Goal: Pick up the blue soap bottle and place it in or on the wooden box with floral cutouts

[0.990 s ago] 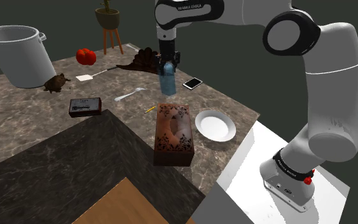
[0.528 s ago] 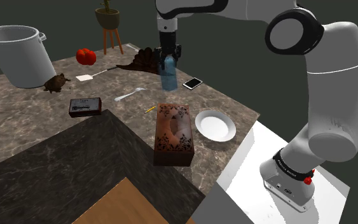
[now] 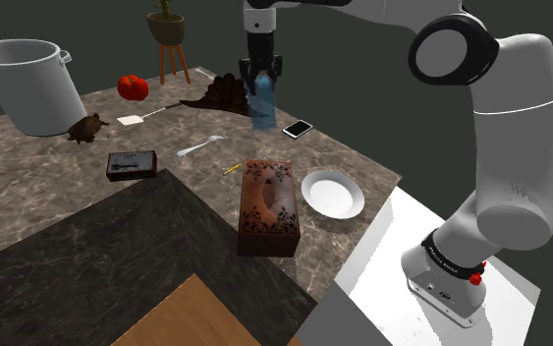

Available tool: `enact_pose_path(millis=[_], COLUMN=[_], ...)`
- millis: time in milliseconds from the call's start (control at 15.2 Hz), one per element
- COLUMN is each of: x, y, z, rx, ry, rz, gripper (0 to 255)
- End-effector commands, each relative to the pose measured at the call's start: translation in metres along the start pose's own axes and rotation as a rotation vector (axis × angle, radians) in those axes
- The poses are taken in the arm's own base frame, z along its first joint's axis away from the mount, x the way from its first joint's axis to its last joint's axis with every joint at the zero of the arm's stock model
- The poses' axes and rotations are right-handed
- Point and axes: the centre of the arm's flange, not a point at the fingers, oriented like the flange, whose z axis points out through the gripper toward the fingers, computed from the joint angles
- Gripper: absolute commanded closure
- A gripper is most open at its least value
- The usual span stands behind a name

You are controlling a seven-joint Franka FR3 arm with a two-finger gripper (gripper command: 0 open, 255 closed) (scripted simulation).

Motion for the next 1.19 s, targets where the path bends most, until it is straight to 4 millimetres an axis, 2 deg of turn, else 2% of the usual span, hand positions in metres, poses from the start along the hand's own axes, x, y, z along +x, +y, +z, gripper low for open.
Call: enact_pose_path(millis=[0, 858, 1122], x=[-0.002, -0.016, -0.061], y=[0.000, 0.000, -0.027], z=[-0.011, -0.075, -0.070], rx=[0.000, 0.000, 0.000], ry=[0.000, 0.000, 0.000], rz=[0.000, 0.000, 0.000], gripper=[255, 255, 255])
